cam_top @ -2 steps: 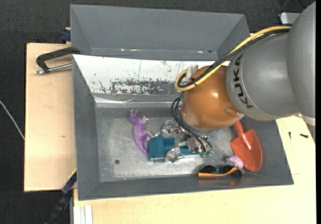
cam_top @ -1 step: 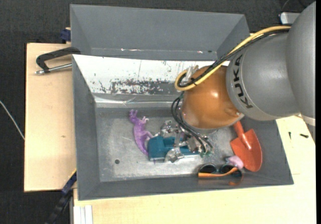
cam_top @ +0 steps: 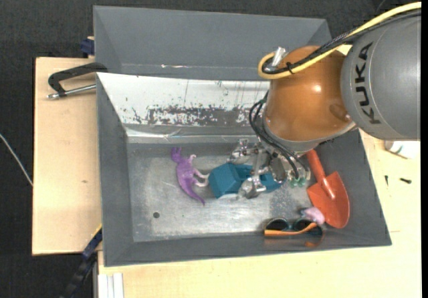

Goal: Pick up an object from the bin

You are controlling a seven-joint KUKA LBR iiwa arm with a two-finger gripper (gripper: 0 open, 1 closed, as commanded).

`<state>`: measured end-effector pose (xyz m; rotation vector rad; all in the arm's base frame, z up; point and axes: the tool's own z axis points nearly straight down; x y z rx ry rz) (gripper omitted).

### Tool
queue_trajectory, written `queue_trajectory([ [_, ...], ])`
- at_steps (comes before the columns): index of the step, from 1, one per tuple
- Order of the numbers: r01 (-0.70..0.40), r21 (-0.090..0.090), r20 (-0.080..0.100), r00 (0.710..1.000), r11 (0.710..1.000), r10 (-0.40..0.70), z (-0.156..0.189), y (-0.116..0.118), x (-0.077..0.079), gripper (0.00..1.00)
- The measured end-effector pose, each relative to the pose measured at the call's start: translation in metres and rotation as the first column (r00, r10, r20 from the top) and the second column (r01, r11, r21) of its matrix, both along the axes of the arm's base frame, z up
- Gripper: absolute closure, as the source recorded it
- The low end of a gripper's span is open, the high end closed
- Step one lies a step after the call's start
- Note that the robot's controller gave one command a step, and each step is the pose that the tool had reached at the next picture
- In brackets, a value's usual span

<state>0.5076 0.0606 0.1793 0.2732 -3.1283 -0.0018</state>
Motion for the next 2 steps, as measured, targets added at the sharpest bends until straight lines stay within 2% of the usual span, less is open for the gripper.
queue_trajectory([
  [1, 0.0, 0.0, 0.0, 1.0, 1.0, 0.0, 0.0, 0.0, 0.0, 1.0],
  [2, -0.002, -0.001, -0.005, 1.0, 1.0, 0.002, 0.055, -0.002, -0.008, 1.0],
])
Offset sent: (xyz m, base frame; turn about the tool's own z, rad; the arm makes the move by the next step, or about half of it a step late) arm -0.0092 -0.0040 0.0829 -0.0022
